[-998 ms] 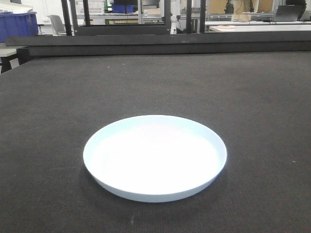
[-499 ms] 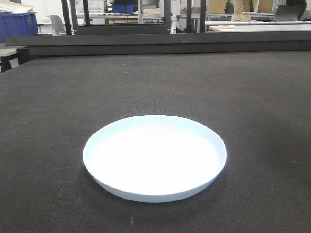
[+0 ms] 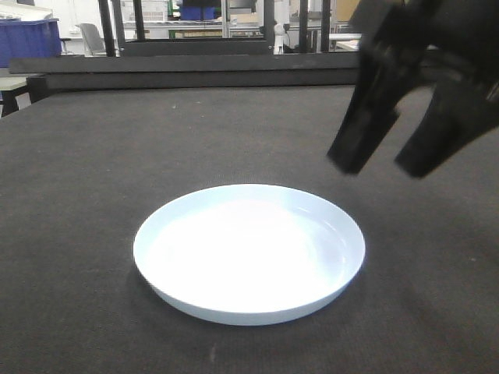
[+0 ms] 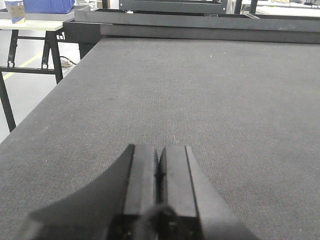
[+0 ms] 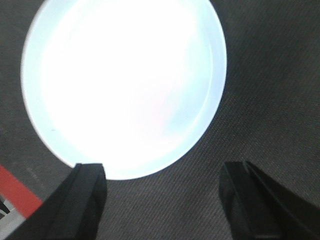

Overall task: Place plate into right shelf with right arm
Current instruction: 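Lower the right gripper onto the white plate's rim and pinch it, then lift the white plate upright off the table with the right gripper, then drive the base to the shelf rack holding the plate in the right gripper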

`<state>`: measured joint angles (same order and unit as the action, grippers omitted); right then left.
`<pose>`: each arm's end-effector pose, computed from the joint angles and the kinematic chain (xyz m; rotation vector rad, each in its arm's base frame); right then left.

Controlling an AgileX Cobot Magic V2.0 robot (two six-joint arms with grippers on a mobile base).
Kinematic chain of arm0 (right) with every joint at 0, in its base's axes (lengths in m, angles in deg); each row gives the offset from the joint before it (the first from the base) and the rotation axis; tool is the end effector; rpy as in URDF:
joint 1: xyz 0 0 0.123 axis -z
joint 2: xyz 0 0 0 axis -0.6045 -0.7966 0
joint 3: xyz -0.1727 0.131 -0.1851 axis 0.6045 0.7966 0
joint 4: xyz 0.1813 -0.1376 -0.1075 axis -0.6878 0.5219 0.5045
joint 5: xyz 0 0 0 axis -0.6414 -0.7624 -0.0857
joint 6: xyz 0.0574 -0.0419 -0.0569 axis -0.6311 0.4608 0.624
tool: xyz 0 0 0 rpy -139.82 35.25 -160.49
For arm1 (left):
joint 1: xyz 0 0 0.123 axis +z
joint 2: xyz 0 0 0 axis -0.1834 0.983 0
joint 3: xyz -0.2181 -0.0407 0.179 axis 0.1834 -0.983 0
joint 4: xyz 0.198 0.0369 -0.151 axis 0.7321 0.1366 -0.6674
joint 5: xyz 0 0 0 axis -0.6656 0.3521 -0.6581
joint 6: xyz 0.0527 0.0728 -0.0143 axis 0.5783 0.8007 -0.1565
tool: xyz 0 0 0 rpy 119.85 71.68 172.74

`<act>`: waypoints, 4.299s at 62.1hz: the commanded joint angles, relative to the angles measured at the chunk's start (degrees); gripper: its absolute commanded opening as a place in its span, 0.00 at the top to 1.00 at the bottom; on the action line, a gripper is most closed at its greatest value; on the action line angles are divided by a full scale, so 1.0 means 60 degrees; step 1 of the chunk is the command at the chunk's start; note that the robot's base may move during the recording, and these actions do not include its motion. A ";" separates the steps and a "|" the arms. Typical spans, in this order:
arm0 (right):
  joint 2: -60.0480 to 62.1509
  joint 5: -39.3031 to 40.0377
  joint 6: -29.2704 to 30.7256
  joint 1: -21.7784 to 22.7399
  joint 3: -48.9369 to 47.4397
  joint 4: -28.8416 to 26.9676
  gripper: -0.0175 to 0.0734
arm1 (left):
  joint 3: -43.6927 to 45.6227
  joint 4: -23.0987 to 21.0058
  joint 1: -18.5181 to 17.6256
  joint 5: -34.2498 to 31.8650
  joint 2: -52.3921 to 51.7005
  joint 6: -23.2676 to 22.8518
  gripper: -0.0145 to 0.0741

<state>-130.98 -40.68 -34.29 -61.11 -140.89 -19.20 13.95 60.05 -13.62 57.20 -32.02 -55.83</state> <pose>0.2435 0.1396 0.2620 -0.6045 2.6985 0.5695 0.0563 -0.0035 0.1926 0.0457 1.6169 -0.0451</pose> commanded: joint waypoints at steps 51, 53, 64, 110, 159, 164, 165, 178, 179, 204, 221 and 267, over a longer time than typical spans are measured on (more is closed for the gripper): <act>-0.1402 0.1825 0.0117 -0.0009 -0.0336 -0.0664 0.28 | -0.0095 -0.0059 0.0007 -0.0820 -0.0061 -0.0027 0.89; -0.1456 0.1825 0.0117 -0.0009 -0.0336 -0.0664 0.28 | -0.0095 -0.0059 0.0007 -0.0820 -0.0061 -0.0027 0.89; -0.1702 0.1828 0.0117 -0.0009 -0.0336 -0.0804 0.28 | -0.0095 -0.0059 0.0007 -0.0820 -0.0061 -0.0027 0.89; -0.1863 0.1901 0.0109 -0.0009 -0.0336 -0.0876 0.74 | -0.0095 -0.0059 0.0007 -0.0820 -0.0061 -0.0027 0.89; 0.5474 0.2639 0.0066 0.0408 0.0431 -0.0657 0.73 | -0.0095 -0.0059 0.0007 -0.0820 -0.0061 -0.0027 0.89; 0.6892 0.3316 0.0066 0.0408 0.0938 -0.0526 0.73 | -0.0095 -0.0059 0.0007 -0.0820 -0.0061 -0.0027 0.89; 0.7110 0.3444 0.0066 0.0408 0.1035 -0.0511 0.73 | -0.0095 -0.0059 0.0007 -0.0820 -0.0061 -0.0027 0.89; 1.0106 0.5228 0.0076 0.0408 0.2615 -0.0082 0.73 | -0.0095 -0.0059 0.0007 -0.0820 -0.0061 -0.0027 0.89; 1.0271 0.5332 0.0076 0.0408 0.2732 0.0019 0.73 | -0.0095 -0.0059 0.0007 -0.0820 -0.0061 -0.0027 0.89; 1.2169 0.7014 0.0086 0.0408 0.4923 0.1917 0.73 | -0.0095 -0.0059 0.0007 -0.0820 -0.0061 -0.0027 0.89; 1.2169 0.7910 0.0086 0.0408 0.5579 0.2178 0.73 | -0.0095 -0.0059 0.0007 -0.0820 -0.0061 -0.0027 0.89; 1.2169 0.7997 0.0086 0.0408 0.5579 0.2178 0.73 | -0.0095 -0.0059 0.0007 -0.0820 -0.0061 -0.0027 0.89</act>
<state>-57.38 1.28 -34.20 -58.98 -105.64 -6.33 13.95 60.05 -13.62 57.20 -32.02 -55.83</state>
